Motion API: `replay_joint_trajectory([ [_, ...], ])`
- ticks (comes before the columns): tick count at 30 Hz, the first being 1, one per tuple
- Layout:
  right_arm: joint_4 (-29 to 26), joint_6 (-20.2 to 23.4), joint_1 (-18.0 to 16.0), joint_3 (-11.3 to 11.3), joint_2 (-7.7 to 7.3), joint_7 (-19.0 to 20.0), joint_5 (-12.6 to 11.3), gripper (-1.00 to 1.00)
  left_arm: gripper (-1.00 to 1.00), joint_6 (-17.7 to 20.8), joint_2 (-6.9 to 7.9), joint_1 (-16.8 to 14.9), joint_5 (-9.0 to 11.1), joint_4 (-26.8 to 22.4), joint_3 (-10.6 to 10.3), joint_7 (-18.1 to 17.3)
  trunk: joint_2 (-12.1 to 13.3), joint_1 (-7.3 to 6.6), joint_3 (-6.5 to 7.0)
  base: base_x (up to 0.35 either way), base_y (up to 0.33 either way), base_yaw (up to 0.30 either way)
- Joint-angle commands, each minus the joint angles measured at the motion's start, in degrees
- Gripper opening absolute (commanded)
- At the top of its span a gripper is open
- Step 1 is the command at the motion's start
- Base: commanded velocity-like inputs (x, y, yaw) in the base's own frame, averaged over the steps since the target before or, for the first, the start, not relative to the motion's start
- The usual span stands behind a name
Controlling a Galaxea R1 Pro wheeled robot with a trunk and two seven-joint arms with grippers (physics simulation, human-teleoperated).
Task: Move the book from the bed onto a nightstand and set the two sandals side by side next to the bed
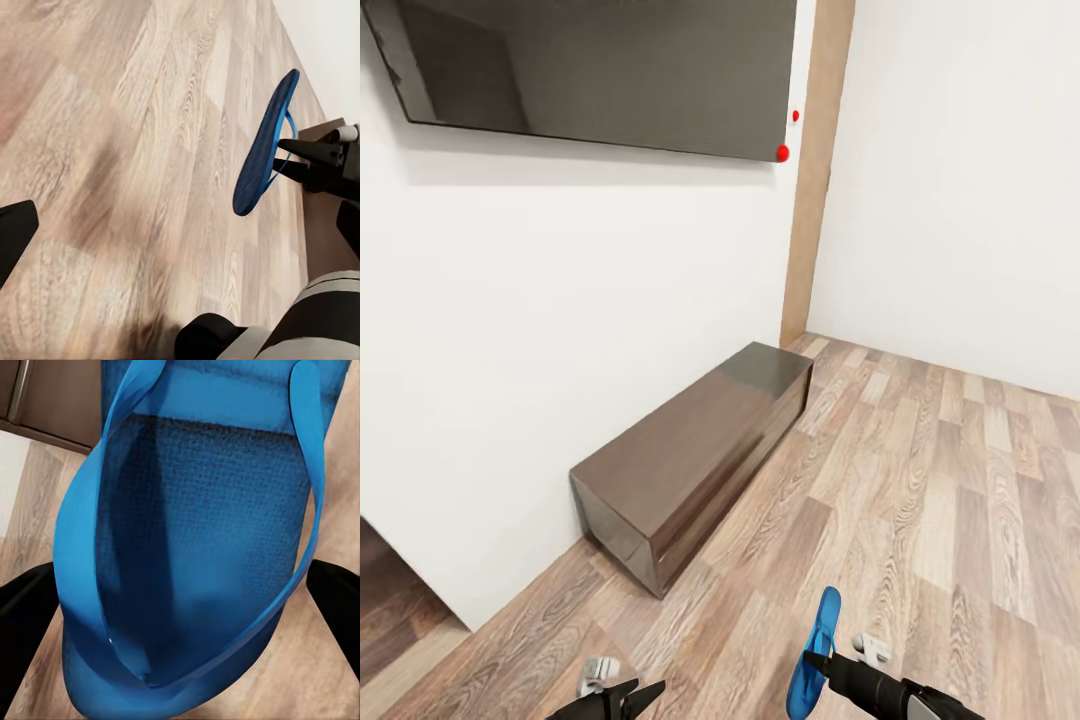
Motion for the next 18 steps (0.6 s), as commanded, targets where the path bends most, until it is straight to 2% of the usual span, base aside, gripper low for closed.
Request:
replay_joint_trajectory([
  [1,0.0,0.4,0.0,0.0,-0.03,0.2,-0.4,-1.00,1.00,0.6,0.00,0.0,0.4,0.0,0.0,-0.2,0.0,-0.01,-0.05,0.000,0.000,0.288],
  [18,0.0,0.4,0.0,0.0,-0.03,0.2,-0.4,-1.00,1.00,0.6,-0.06,0.0,0.4,0.7,0.0,-0.2,0.0,-0.01,-0.05,0.000,0.000,0.288],
])
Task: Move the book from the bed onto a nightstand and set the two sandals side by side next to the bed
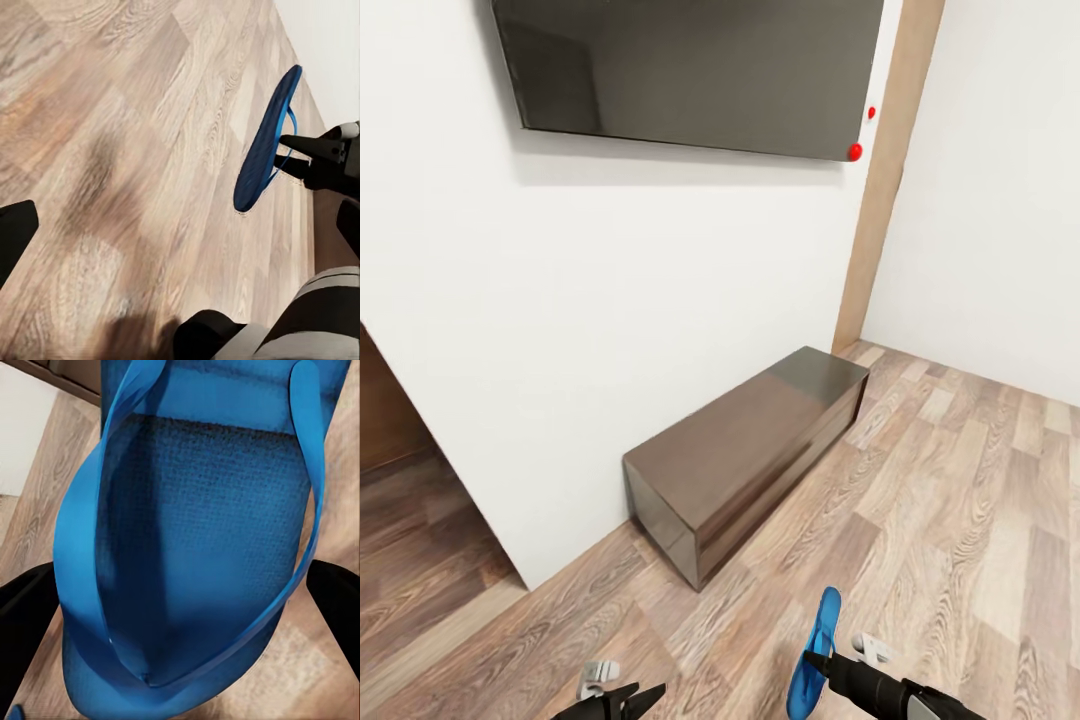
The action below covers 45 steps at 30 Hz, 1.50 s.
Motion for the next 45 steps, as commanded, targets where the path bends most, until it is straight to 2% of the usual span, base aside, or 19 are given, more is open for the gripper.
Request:
replay_joint_trajectory([
  [1,0.0,0.4,0.0,0.0,-0.03,0.2,-0.5,-1.00,1.00,0.6,-0.02,0.0,0.4,0.5,0.0,-0.2,0.0,-0.01,-0.05,0.000,0.000,0.288],
  [10,0.0,0.4,0.0,0.0,-0.03,0.2,-0.4,-1.00,1.00,-1.4,-0.03,0.0,0.4,1.4,0.0,-0.2,0.0,-0.01,-0.05,0.000,0.000,0.288],
  [20,0.0,0.4,0.0,0.0,-0.03,0.2,-0.4,-1.00,1.00,-1.6,-0.01,0.0,0.4,1.4,0.0,-0.2,0.0,-0.01,-0.05,0.000,0.000,0.282],
  [27,0.0,0.4,0.0,0.0,-0.03,0.2,-0.5,-1.00,1.00,-1.6,-0.03,0.0,0.3,1.4,0.0,-0.2,0.0,-0.01,-0.05,-0.008,0.000,0.068],
  [33,0.0,0.4,0.0,0.0,-0.03,0.2,-0.5,-1.00,1.00,-1.6,0.00,0.0,0.3,1.4,0.0,-0.2,0.0,-0.01,-0.05,-0.227,0.000,0.028],
  [45,0.0,0.4,0.0,0.0,-0.03,0.2,-0.5,-1.00,1.00,-1.6,-0.03,0.0,0.4,1.4,0.0,-0.2,0.0,-0.01,-0.05,-0.034,0.000,0.261],
])
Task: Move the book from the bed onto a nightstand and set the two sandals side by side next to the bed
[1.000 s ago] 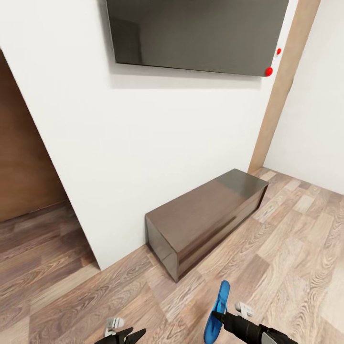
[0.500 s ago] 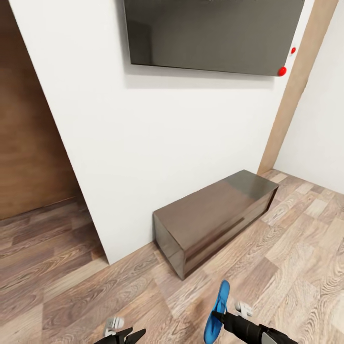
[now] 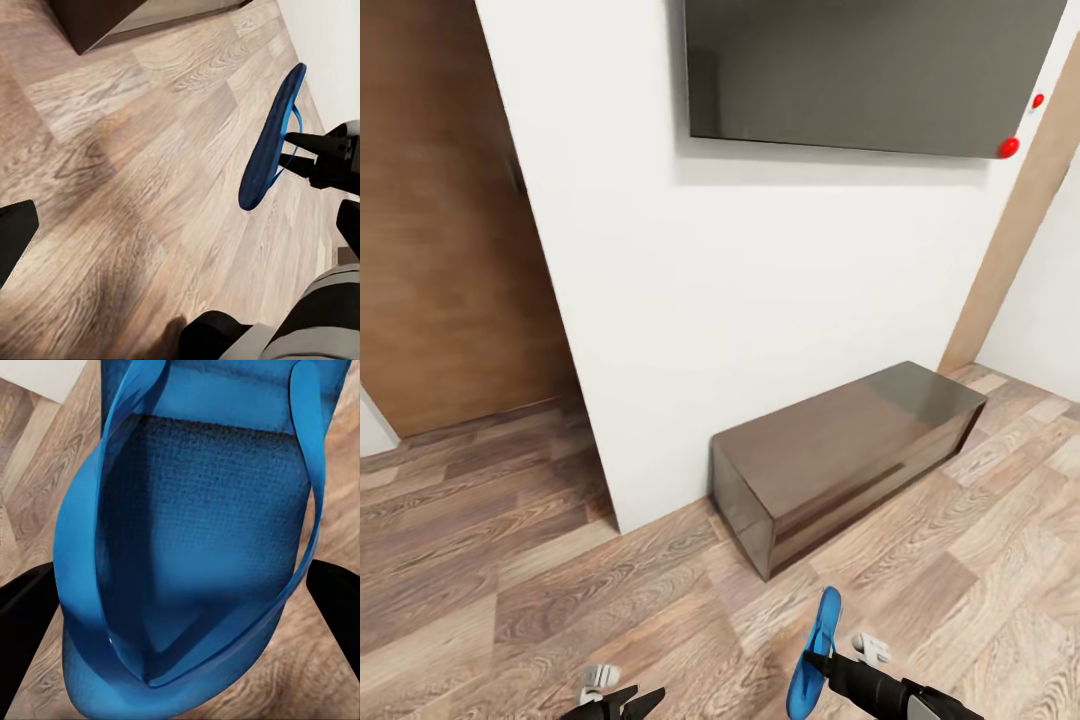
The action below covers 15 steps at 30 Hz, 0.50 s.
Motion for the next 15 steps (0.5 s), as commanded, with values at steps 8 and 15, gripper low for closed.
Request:
replay_joint_trajectory([
  [8,0.0,0.4,0.0,0.0,-0.03,0.2,-0.4,-1.00,1.00,0.6,-0.01,0.0,0.4,0.0,0.0,-0.2,0.0,-0.01,-0.05,0.000,0.000,0.291],
  [15,0.0,0.4,0.0,0.0,-0.03,0.2,-0.4,-1.00,1.00,0.6,-0.01,0.0,0.4,0.0,0.0,-0.2,0.0,-0.01,-0.05,0.000,0.000,0.292],
])
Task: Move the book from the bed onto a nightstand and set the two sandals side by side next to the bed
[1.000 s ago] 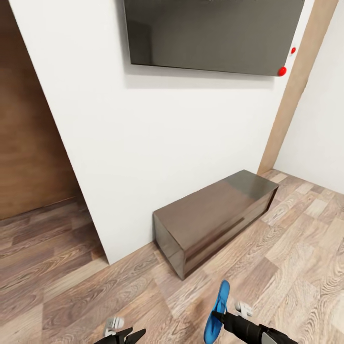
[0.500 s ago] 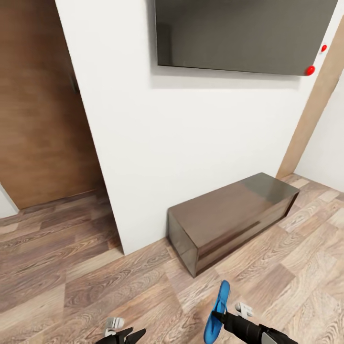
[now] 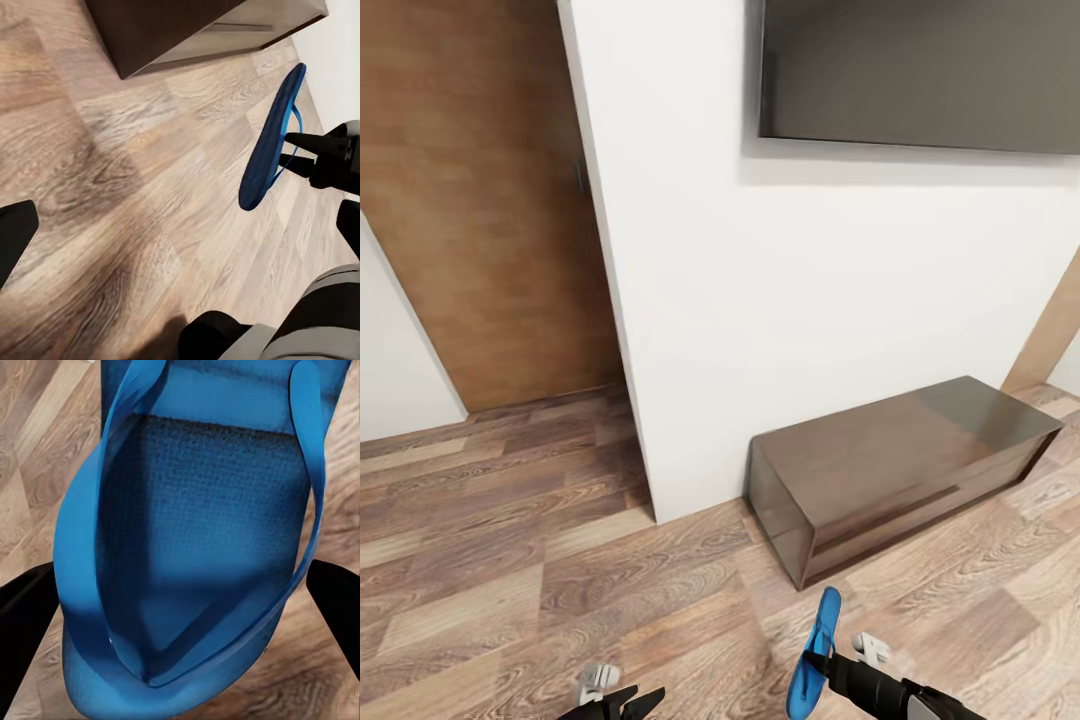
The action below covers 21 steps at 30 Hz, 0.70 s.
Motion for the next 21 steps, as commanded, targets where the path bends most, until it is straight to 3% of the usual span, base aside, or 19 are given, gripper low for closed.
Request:
replay_joint_trajectory([
  [1,0.0,0.4,0.0,0.0,-0.03,0.2,-0.4,-1.00,1.00,0.6,-0.01,0.0,0.4,0.0,0.0,-0.2,0.0,-0.01,-0.05,0.000,0.000,0.292],
  [9,0.0,0.4,0.0,0.0,-0.03,0.2,-0.4,-1.00,1.00,0.6,0.04,0.0,0.4,0.0,0.0,-0.2,0.0,-0.01,-0.05,0.000,0.000,0.276],
  [21,0.0,0.4,0.0,0.0,-0.03,0.2,-0.4,-1.00,1.00,0.6,0.00,0.0,0.3,0.0,0.0,-0.2,0.0,-0.01,-0.05,0.000,0.000,0.036],
])
